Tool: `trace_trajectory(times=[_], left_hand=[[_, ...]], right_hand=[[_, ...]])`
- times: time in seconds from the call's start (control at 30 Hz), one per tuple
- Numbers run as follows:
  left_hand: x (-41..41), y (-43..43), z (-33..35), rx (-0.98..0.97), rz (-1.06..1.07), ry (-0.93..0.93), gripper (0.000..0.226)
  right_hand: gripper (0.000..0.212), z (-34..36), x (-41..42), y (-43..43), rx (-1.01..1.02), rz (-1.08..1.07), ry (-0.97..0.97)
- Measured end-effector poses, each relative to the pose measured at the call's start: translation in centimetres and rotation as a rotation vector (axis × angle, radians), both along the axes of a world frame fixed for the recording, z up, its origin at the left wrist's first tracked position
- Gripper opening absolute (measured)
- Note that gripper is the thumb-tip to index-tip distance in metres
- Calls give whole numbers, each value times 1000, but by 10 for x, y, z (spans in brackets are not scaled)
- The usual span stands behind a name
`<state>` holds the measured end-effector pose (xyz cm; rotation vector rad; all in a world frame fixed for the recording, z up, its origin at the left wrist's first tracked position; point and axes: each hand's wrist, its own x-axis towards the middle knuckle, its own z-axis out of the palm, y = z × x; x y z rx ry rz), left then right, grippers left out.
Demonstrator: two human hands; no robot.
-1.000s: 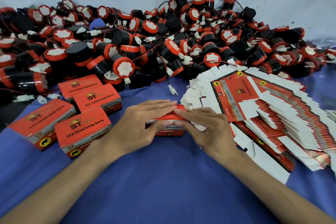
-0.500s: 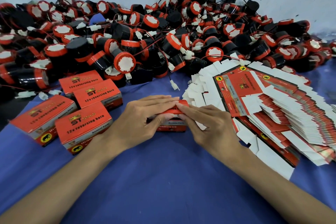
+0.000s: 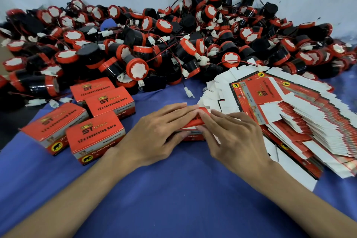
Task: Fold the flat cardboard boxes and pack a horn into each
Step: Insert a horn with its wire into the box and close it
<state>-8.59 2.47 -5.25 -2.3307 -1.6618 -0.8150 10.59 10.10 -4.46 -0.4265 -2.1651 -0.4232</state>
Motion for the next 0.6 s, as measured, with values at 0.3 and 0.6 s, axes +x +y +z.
trace_trajectory(times=[0.3, 0.6], left_hand=[[4, 4, 4, 144, 103, 55, 46], [10, 6, 2, 121, 44, 13, 47]], right_hand=[[23, -3, 8, 19, -148, 148, -30], [22, -4, 4, 25, -267, 274, -8]])
